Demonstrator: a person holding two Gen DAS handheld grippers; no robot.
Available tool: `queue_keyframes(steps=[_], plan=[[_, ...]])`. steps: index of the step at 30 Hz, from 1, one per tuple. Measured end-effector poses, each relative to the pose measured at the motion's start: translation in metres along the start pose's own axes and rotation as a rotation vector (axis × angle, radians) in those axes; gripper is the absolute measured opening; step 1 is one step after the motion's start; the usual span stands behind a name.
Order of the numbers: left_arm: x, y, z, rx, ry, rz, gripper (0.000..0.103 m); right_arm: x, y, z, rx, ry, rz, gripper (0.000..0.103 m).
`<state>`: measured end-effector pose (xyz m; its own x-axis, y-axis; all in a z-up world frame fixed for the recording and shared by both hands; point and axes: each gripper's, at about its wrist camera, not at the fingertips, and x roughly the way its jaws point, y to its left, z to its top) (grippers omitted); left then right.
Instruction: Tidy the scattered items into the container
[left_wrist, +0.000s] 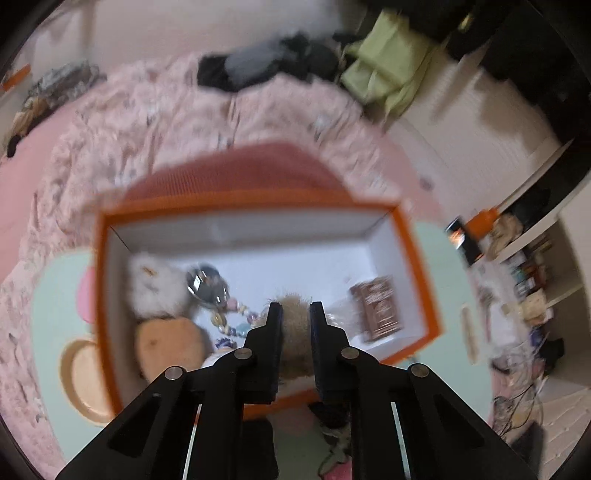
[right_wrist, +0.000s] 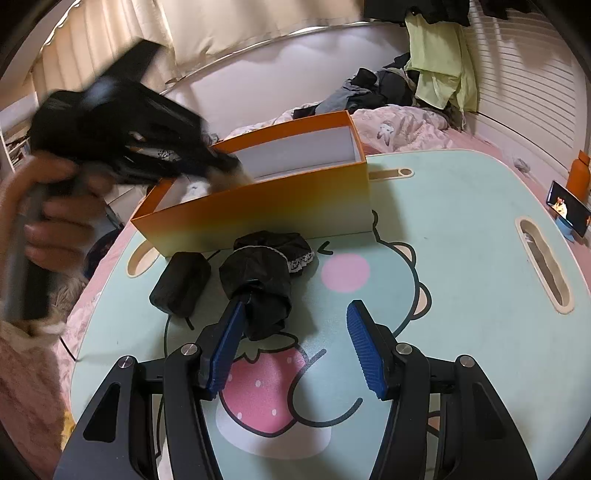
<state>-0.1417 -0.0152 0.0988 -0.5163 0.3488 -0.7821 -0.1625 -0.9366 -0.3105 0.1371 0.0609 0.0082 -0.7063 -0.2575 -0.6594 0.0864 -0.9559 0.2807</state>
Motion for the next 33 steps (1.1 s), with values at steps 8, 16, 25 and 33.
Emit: queue_keyframes(steps=[8, 16, 25, 33], plan=[[-0.069, 0.029, -0.057, -0.026, -0.126, 0.008, 0.014, 0.001, 0.0, -0.002, -0.001, 0.003, 0.0, 0.059], [-0.018, 0.071, -0.116, -0.107, -0.012, -0.006, 0.014, 0.005, 0.001, -0.004, -0.01, 0.014, -0.007, 0.059], [-0.005, 0.073, -0.132, -0.101, -0.017, -0.011, 0.037, 0.003, 0.0, 0.001, -0.01, 0.016, 0.01, 0.059], [-0.038, 0.081, -0.127, -0.096, -0.131, 0.052, 0.049, -0.006, 0.021, 0.085, -0.058, 0.038, 0.096, 0.059]])
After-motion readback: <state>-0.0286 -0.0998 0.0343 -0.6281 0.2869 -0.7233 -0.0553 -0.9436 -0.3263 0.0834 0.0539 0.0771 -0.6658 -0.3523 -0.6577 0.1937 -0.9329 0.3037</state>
